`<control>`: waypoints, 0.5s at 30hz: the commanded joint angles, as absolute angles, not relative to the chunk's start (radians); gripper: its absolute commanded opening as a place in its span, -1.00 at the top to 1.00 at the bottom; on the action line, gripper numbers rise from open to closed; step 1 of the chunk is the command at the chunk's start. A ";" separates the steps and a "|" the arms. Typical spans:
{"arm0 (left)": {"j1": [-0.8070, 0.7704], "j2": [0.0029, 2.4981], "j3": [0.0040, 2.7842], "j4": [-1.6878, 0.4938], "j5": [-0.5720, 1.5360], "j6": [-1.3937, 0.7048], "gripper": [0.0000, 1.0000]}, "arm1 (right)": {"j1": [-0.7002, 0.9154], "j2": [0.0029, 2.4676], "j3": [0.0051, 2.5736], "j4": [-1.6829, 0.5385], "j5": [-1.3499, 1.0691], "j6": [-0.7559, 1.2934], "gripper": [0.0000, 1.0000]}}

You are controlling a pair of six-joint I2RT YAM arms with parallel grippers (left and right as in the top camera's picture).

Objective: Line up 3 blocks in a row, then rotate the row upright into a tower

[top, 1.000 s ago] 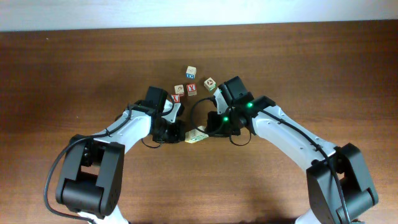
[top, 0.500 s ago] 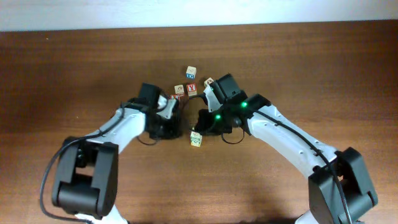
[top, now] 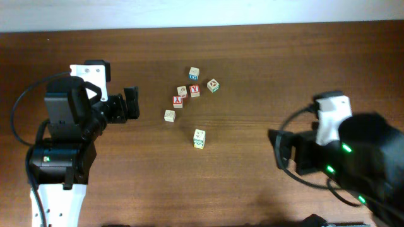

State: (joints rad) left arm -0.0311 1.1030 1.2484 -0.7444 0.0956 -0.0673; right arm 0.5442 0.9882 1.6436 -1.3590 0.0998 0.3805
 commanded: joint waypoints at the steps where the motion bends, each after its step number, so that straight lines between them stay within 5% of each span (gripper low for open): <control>1: -0.028 1.097 1.254 -0.744 0.081 -0.051 -0.99 | 0.549 0.919 1.655 -1.358 0.125 0.374 -0.97; 8: -0.028 1.097 1.254 -0.746 0.081 -0.051 -0.98 | 0.411 0.899 1.566 -1.311 0.263 0.288 -0.97; 11: -0.028 1.097 1.254 -0.746 0.081 -0.051 -0.98 | 0.149 0.781 1.302 -0.920 -0.008 -0.044 -0.97; 15: -0.028 1.097 1.254 -0.747 0.081 -0.051 -0.98 | 0.002 0.464 0.744 -0.419 -0.097 -0.049 -0.97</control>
State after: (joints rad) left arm -0.0311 1.1034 1.2480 -0.7494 0.0906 -0.0673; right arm 0.0360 0.5789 0.9401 -0.5426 -0.0326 -0.0196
